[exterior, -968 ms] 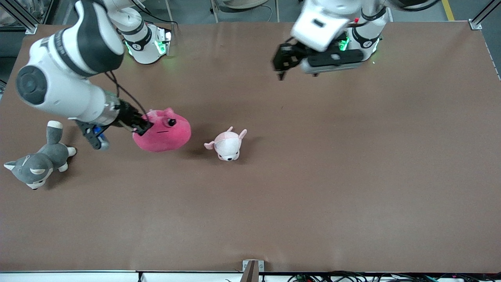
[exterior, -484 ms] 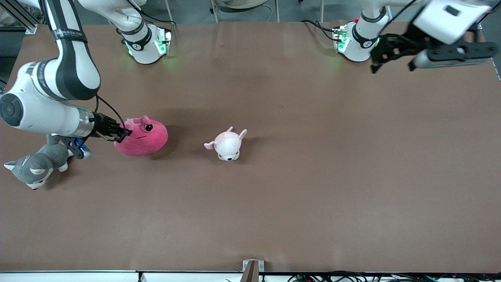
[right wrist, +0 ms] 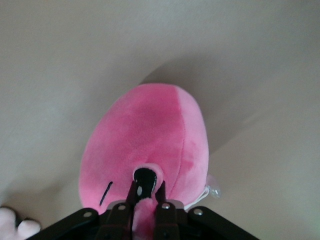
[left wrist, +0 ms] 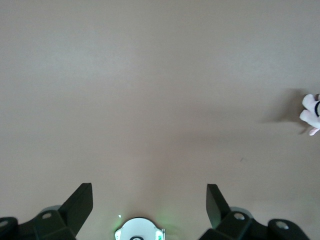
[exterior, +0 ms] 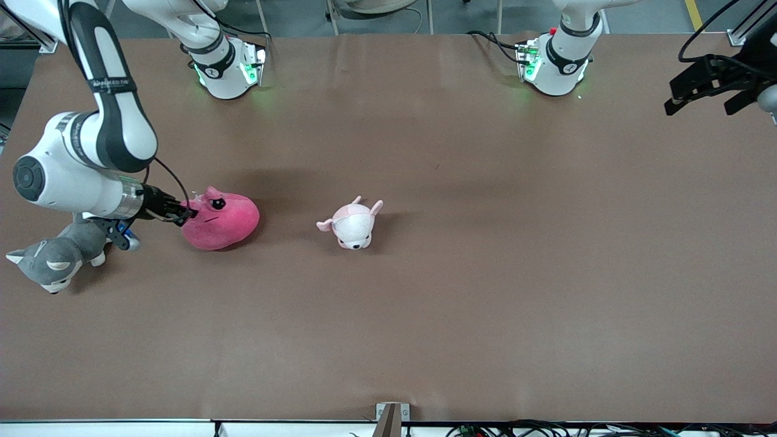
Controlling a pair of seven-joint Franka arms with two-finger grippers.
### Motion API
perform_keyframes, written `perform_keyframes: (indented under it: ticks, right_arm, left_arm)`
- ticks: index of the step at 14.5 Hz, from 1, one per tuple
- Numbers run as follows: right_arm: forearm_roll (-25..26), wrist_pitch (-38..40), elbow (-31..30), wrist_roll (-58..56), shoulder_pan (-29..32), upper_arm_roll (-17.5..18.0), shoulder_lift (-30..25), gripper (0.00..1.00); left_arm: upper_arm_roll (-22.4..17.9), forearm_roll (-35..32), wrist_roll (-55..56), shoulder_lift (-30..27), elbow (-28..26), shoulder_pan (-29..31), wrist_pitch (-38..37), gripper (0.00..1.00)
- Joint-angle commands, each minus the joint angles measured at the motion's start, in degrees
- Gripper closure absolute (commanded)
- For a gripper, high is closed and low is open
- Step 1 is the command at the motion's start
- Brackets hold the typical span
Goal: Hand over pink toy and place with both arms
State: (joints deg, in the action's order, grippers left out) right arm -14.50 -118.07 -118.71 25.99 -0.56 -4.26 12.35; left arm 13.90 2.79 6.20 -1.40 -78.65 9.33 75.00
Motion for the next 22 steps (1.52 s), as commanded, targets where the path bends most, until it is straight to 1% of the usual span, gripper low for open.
perform_keyframes:
  ticks: [1, 3, 5, 8, 10, 13, 15, 18, 19, 22]
  right_arm:
    - [-0.8, -1.63, -0.03, -3.48, 2.23, 1.1, 0.74, 0.01]
    - [-0.71, -2.34, 0.93, -3.75, 1.88, 1.1, 0.74, 0.0]
    - [-0.36, -0.77, 3.91, -4.71, 1.88, 1.1, 0.66, 0.0]
    - [0.08, 4.67, 10.67, -10.68, 2.58, 1.01, 0.66, 0.0]
    - [3.23, 8.11, 14.72, -13.67, 2.67, 1.01, 0.66, 0.0]
    - [11.22, 9.0, 18.59, -20.34, 2.14, 1.18, 0.22, 0.0]
    - [12.47, 9.96, 20.61, -23.52, 2.14, 1.1, 0.04, 0.0]
    - [15.8, 17.42, 27.02, -23.7, 1.97, 1.27, 0.13, 0.0]
    - [16.08, 19.44, 28.78, -23.79, 1.88, 1.36, 0.13, 0.0]
    - [15.9, 25.15, 34.14, -24.05, 2.23, 1.36, 0.13, 0.0]
  left_arm:
    - [0.87, -3.31, -0.75, -1.5, -2.21, 0.34, 1.11, 0.0]
    - [0.87, -2.97, -0.67, -0.97, -1.77, 0.34, 2.42, 0.0]
    - [1.13, -3.23, 0.12, -0.18, -1.76, -0.1, 2.6, 0.0]
    - [1.31, -4.11, 0.3, 0.0, -1.76, -0.19, 2.69, 0.0]
    - [1.05, -3.5, 0.39, 0.61, -1.76, 0.33, 2.69, 0.0]
    - [0.61, -3.49, -0.57, 0.79, -1.76, 0.69, 3.3, 0.0]
    - [0.61, -3.32, -0.84, 0.7, -1.85, 1.65, 5.85, 0.0]
    - [0.61, -3.14, -0.84, 1.22, -1.94, 2.09, 6.91, 0.0]
    - [0.43, -3.14, -0.93, 1.66, -2.03, 2.18, 6.82, 0.0]
    - [-2.28, -3.05, -0.93, 1.93, -1.94, -0.44, 6.82, 0.0]
